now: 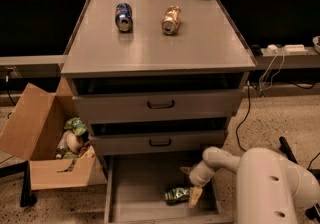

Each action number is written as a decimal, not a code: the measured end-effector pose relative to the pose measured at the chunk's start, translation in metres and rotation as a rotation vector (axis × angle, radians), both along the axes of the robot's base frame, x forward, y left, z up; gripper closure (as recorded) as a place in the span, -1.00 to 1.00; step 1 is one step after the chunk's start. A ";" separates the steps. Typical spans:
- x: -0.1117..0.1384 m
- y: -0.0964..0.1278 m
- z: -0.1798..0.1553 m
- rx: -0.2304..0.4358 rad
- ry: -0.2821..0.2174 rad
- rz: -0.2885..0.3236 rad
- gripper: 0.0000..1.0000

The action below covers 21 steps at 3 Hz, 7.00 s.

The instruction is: Pick green can from bottom drawer and place on counter

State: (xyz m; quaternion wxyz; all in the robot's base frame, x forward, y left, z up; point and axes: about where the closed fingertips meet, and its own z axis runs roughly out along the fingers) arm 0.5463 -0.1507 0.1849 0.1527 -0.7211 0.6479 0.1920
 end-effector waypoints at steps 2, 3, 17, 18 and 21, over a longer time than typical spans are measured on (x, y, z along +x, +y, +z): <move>0.006 0.011 -0.048 0.020 0.047 -0.029 -1.00; 0.005 0.015 -0.064 0.021 0.072 -0.039 -0.48; -0.082 0.131 0.411 0.447 -0.311 0.408 1.00; -0.088 0.135 0.462 0.428 -0.395 0.464 1.00; -0.068 0.123 0.569 0.439 -0.518 0.416 1.00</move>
Offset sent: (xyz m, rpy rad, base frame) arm 0.0123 0.0119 -0.0644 0.0268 0.0614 -0.0519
